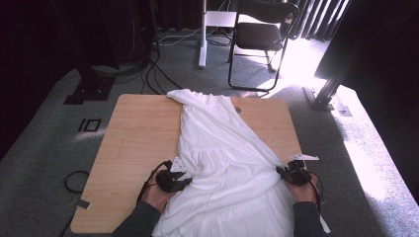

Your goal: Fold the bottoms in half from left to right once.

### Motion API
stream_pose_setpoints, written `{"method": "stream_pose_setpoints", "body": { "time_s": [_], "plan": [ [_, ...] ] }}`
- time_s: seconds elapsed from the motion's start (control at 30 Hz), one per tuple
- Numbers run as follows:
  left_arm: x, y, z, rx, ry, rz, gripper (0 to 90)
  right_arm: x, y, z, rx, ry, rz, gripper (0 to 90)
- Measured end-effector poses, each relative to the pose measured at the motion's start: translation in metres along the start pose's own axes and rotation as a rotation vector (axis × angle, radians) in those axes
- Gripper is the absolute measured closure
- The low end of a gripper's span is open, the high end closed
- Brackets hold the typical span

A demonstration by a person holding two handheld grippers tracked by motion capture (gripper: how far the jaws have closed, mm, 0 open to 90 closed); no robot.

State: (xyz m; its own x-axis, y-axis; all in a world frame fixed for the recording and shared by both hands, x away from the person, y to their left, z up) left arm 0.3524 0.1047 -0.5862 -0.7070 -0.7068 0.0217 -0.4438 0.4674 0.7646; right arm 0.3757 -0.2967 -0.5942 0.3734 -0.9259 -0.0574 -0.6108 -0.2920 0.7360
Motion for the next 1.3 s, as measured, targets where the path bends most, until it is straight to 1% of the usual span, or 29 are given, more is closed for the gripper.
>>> {"method": "stream_pose_setpoints", "body": {
  "time_s": [0.13, 0.23, 0.27, 0.4, 0.43, 0.47, 0.5, 0.53, 0.57, 0.6, 0.67, 0.7, 0.73, 0.77, 0.8, 0.83, 0.87, 0.93, 0.97, 1.03, 1.07, 1.1, 1.13, 1.17, 1.2, 1.23, 1.27, 1.3],
  "plan": [
    [-0.021, -0.001, -0.003, 0.0, 0.003, -0.053, 72.7, -0.008, -0.004, -0.002, 0.007, 0.004, 0.001, 77.6],
    [-0.041, -0.002, -0.009, -0.017, 0.0, -0.119, 72.6, -0.016, -0.009, -0.007, 0.015, 0.014, 0.001, 76.4],
    [-0.051, -0.004, -0.012, -0.022, 0.006, -0.141, 72.6, -0.017, -0.011, -0.009, 0.017, 0.015, 0.0, 75.3],
    [-0.074, -0.01, -0.022, -0.032, 0.022, -0.188, 72.4, -0.022, -0.019, -0.018, 0.032, 0.011, 0.0, 74.6],
    [-0.079, -0.012, -0.025, -0.032, 0.029, -0.191, 72.3, -0.023, -0.022, -0.02, 0.036, 0.009, 0.003, 74.6],
    [-0.082, -0.014, -0.027, -0.031, 0.046, -0.187, 72.2, -0.022, -0.023, -0.022, 0.037, 0.008, 0.009, 74.4],
    [-0.083, -0.014, -0.029, -0.033, 0.051, -0.182, 71.0, -0.021, -0.025, -0.024, 0.034, -0.005, 0.016, 73.4],
    [-0.084, -0.014, -0.03, -0.037, 0.053, -0.178, 68.6, -0.02, -0.025, -0.025, 0.023, -0.024, 0.021, 70.0],
    [-0.084, -0.013, -0.03, -0.034, 0.054, -0.178, 66.0, -0.019, -0.025, -0.027, 0.011, -0.03, 0.038, 64.7],
    [-0.084, -0.011, -0.03, -0.03, 0.062, -0.169, 63.5, -0.018, -0.024, -0.03, 0.01, -0.033, 0.058, 61.8],
    [-0.081, -0.001, -0.03, -0.002, 0.077, -0.148, 59.0, -0.019, -0.015, -0.038, 0.057, -0.045, 0.078, 55.0],
    [-0.08, 0.002, -0.03, 0.011, 0.083, -0.143, 57.6, -0.022, -0.007, -0.045, 0.097, -0.035, 0.091, 51.4],
    [-0.079, 0.01, -0.029, 0.031, 0.092, -0.132, 56.6, -0.025, -0.003, -0.05, 0.123, -0.026, 0.097, 49.6],
    [-0.079, 0.01, -0.029, 0.031, 0.092, -0.132, 55.4, -0.025, -0.003, -0.05, 0.123, -0.026, 0.097, 49.6],
    [-0.078, 0.02, -0.026, 0.056, 0.097, -0.136, 54.4, -0.039, 0.008, -0.064, 0.173, 0.016, 0.089, 46.1],
    [-0.078, 0.025, -0.024, 0.065, 0.101, -0.14, 53.7, -0.045, 0.011, -0.07, 0.191, 0.031, 0.09, 45.1],
    [-0.078, 0.03, -0.021, 0.079, 0.107, -0.143, 53.3, -0.051, 0.013, -0.075, 0.209, 0.044, 0.081, 44.8],
    [-0.079, 0.039, -0.014, 0.088, 0.127, -0.139, 52.4, -0.066, 0.013, -0.084, 0.227, 0.073, 0.008, 44.5],
    [-0.08, 0.043, -0.01, 0.09, 0.133, -0.138, 52.2, -0.073, 0.01, -0.087, 0.223, 0.083, -0.026, 44.3],
    [-0.08, 0.048, 0.001, 0.096, 0.151, -0.129, 51.8, -0.084, 0.001, -0.091, 0.201, 0.097, -0.061, 44.3],
    [-0.08, 0.048, 0.001, 0.096, 0.151, -0.129, 51.5, -0.088, -0.005, -0.091, 0.189, 0.099, -0.071, 44.2],
    [-0.08, 0.053, 0.013, 0.095, 0.172, -0.126, 51.3, -0.091, -0.01, -0.091, 0.175, 0.101, -0.078, 44.0],
    [-0.08, 0.056, 0.019, 0.095, 0.183, -0.119, 51.2, -0.094, -0.016, -0.09, 0.16, 0.101, -0.089, 43.8],
    [-0.079, 0.057, 0.025, 0.096, 0.204, -0.105, 51.2, -0.096, -0.021, -0.089, 0.146, 0.099, -0.104, 43.7],
    [-0.079, 0.057, 0.025, 0.096, 0.204, -0.105, 51.0, -0.098, -0.026, -0.088, 0.127, 0.087, -0.126, 43.9],
    [-0.075, 0.061, 0.036, 0.096, 0.219, -0.089, 50.5, -0.101, -0.031, -0.086, 0.114, 0.082, -0.152, 46.2],
    [-0.075, 0.061, 0.036, 0.096, 0.219, -0.089, 50.5, -0.101, -0.031, -0.086, 0.114, 0.082, -0.152, 46.2],
    [-0.072, 0.064, 0.042, 0.1, 0.227, -0.074, 50.5, -0.103, -0.034, -0.084, 0.101, 0.08, -0.172, 48.9]
  ]
}}
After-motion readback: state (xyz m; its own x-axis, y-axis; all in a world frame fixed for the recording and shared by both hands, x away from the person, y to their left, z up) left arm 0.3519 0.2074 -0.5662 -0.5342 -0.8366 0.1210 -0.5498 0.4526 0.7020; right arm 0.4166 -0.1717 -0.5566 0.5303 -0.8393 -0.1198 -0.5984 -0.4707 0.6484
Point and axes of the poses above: each handheld gripper's, and its own axes: y roughly backward along the jaws, z roughly out of its underside, x roughly to its right, the point moved 6 cm from there along -y, roughly forward along the jaws, and after that the axes turned 5 degrees about y, right-handed, at the moved point
